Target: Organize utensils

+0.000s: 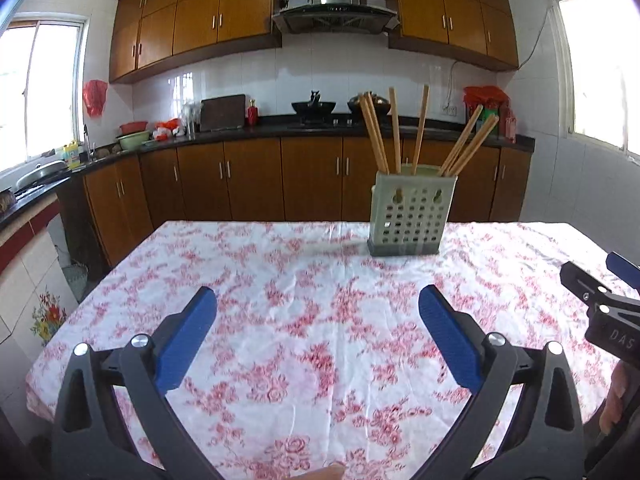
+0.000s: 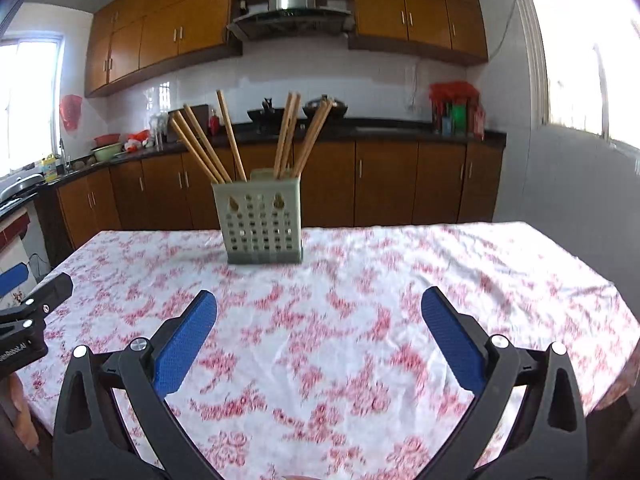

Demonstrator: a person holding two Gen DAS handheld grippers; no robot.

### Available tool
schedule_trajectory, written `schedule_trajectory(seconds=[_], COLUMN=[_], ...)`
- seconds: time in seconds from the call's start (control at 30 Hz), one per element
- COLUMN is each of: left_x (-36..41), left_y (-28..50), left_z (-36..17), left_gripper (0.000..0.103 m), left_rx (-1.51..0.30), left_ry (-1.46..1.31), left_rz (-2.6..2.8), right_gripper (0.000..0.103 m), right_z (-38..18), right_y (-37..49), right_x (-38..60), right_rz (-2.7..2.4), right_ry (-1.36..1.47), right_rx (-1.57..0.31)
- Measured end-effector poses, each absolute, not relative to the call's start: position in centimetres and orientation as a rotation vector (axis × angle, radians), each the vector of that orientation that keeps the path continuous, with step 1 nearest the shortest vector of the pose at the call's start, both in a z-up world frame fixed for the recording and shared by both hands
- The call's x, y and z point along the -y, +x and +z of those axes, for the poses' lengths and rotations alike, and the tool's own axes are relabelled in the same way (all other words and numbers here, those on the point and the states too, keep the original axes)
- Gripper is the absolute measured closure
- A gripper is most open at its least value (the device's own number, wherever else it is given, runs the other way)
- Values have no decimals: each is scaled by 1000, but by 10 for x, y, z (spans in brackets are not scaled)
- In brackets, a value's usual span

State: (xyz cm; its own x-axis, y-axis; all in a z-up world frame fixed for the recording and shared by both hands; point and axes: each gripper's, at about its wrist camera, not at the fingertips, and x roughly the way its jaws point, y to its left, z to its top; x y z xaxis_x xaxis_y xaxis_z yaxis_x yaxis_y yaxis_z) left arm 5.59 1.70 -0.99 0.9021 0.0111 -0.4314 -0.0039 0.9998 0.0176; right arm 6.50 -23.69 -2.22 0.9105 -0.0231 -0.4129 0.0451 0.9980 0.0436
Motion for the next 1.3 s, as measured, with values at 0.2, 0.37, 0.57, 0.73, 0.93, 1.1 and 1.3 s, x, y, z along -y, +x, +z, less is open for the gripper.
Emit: schedule_trajectory(seconds=[0.2,0.37,0.57,0.73,0.93,1.1,1.3], left_x=[-17,-14,-12,-10,-9,-9,-8], left_y=[56,55,55,56,55,55,54], left_z=[-17,-19,-20,-19,-18,-18,-17], left_gripper=[4,4,4,4,4,4,4], left_rx=[-472,-475,-478,-476,-472,-468,-467], left_ry=[4,9,5,4,3,1,-1], left_rz=[-3,-9,-14,-18,-20,-20,-23], right_gripper=[2,2,2,2,2,2,2], right_z=[-34,-37,-36,-36,-36,-34,-34], right_y=[59,58,58,58,57,58,58], right_x=[236,235,235,236,236,236,235], right_rz=[-24,-17,-17,-19,-20,-22,-24], right_ry=[51,50,49,53,54,54,54], right_rx=[-456,-473,-476,-476,-476,-474,-473])
